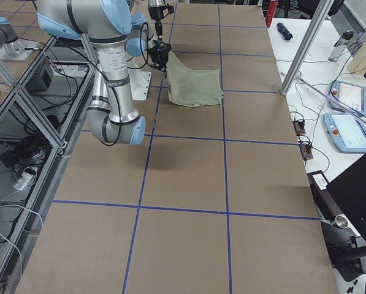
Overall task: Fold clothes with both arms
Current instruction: 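Lift the near edge with both grippers and fold it over the far half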
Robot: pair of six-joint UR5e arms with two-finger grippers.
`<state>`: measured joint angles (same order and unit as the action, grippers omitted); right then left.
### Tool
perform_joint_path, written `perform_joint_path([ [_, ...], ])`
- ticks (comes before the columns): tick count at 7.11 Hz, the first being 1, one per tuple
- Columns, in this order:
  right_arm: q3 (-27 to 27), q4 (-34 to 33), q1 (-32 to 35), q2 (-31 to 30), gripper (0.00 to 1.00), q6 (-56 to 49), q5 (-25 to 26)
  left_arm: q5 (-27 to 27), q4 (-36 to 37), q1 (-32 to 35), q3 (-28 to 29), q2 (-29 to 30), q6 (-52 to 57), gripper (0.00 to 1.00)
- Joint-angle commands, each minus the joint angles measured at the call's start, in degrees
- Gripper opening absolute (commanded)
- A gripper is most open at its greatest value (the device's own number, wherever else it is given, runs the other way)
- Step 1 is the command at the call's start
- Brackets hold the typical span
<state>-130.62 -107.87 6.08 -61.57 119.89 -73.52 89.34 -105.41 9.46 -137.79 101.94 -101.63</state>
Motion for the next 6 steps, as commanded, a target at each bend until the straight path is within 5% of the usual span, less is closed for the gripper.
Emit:
perform_joint_path([
  [1, 8.84, 7.01, 4.71, 1.46, 0.0, -3.59, -0.22, -0.04, -0.22, 4.93, 10.19, 4.82, 6.77, 0.0],
  [6, 22.04, 11.19, 13.42, 8.03, 0.0, -9.58, -3.47, 0.48, -0.93, 17.68, 23.24, 10.91, 17.07, 0.0],
])
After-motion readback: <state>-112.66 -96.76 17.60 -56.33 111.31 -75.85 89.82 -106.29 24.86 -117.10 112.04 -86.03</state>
